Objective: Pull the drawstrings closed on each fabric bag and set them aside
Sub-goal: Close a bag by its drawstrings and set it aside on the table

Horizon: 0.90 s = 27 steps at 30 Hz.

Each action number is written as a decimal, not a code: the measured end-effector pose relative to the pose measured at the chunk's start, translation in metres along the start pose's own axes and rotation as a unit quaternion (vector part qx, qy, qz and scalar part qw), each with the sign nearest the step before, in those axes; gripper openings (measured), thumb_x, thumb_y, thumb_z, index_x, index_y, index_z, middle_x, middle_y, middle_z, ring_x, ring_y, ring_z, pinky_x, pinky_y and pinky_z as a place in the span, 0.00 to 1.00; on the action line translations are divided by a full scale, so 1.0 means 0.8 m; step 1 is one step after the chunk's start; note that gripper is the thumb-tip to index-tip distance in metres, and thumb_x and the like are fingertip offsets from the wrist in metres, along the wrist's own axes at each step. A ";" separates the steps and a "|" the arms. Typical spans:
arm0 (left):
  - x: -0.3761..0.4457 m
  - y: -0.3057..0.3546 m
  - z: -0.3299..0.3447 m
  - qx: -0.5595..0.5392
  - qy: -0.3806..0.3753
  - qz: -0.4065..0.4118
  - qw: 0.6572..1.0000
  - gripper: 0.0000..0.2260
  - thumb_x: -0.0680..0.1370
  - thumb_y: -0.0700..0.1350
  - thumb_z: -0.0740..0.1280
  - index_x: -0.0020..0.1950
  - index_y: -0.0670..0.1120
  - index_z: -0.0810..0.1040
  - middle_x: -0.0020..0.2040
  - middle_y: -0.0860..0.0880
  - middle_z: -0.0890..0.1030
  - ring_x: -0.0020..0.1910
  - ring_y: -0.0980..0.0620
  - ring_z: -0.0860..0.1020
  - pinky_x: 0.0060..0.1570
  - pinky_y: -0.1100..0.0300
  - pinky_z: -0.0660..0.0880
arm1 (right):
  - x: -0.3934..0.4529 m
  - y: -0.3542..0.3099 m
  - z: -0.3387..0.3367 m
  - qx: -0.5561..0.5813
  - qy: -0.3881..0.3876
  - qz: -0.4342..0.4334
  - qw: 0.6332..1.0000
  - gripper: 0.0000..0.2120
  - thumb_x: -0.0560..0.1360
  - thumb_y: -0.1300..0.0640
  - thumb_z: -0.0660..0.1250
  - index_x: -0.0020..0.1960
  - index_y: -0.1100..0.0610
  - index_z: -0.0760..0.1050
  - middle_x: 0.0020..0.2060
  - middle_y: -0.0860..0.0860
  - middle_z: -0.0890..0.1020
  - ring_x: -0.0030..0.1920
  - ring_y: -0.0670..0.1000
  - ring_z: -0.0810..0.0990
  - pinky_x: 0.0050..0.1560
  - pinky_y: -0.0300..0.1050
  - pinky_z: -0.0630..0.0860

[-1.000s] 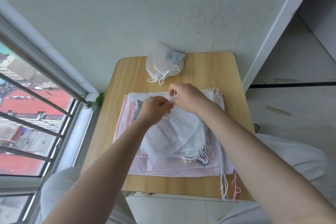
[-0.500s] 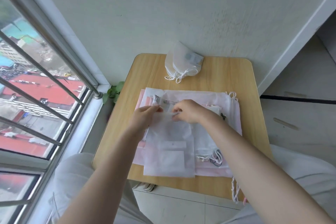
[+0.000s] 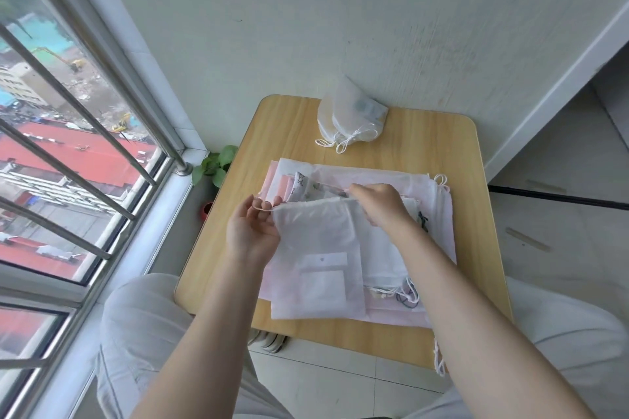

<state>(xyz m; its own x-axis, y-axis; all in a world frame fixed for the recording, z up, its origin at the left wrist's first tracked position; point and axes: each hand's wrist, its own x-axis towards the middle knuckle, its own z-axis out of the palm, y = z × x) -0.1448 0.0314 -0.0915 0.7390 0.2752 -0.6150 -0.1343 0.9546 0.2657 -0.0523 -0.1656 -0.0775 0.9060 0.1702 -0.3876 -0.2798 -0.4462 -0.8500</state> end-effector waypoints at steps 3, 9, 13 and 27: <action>-0.004 0.006 -0.003 -0.026 -0.007 0.006 1.000 0.09 0.79 0.39 0.61 0.38 0.42 0.72 0.30 0.47 0.70 0.29 0.49 0.75 0.35 0.61 0.79 | -0.001 0.005 -0.002 0.295 -0.038 0.080 0.951 0.14 0.78 0.54 0.65 0.35 0.55 0.67 0.24 0.51 0.67 0.27 0.51 0.65 0.29 0.42 0.64; 0.006 0.009 -0.017 -0.027 -0.001 -0.014 1.000 0.12 0.78 0.39 0.59 0.34 0.44 0.68 0.26 0.52 0.59 0.21 0.55 0.58 0.19 0.65 0.59 | -0.004 0.008 0.000 0.642 -0.046 0.110 0.757 0.04 0.79 0.61 0.64 0.48 0.62 0.71 0.38 0.57 0.80 0.41 0.56 0.84 0.52 0.50 0.81; 0.008 0.005 -0.019 0.231 0.043 0.016 0.972 0.12 0.78 0.40 0.59 0.33 0.46 0.65 0.23 0.54 0.57 0.20 0.55 0.54 0.18 0.65 0.51 | -0.005 0.012 0.000 0.573 -0.036 0.146 0.806 0.15 0.81 0.55 0.62 0.37 0.54 0.63 0.21 0.46 0.60 0.19 0.45 0.60 0.20 0.36 0.61; 0.017 -0.006 0.008 0.842 -0.043 0.360 0.399 0.17 0.76 0.38 0.60 0.30 0.46 0.57 0.25 0.50 0.60 0.25 0.52 0.57 0.27 0.60 0.54 | -0.009 0.015 -0.005 -0.387 0.132 -0.144 0.901 0.10 0.79 0.60 0.57 0.39 0.58 0.64 0.39 0.61 0.79 0.36 0.59 0.69 0.33 0.45 0.64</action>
<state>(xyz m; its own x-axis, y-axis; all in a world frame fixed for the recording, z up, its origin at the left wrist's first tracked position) -0.1301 0.0301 -0.0960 0.9388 0.3353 0.0795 0.2485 -0.8186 0.5178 -0.0607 -0.1757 -0.0837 0.9784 0.2068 -0.0052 0.1912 -0.9135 -0.3591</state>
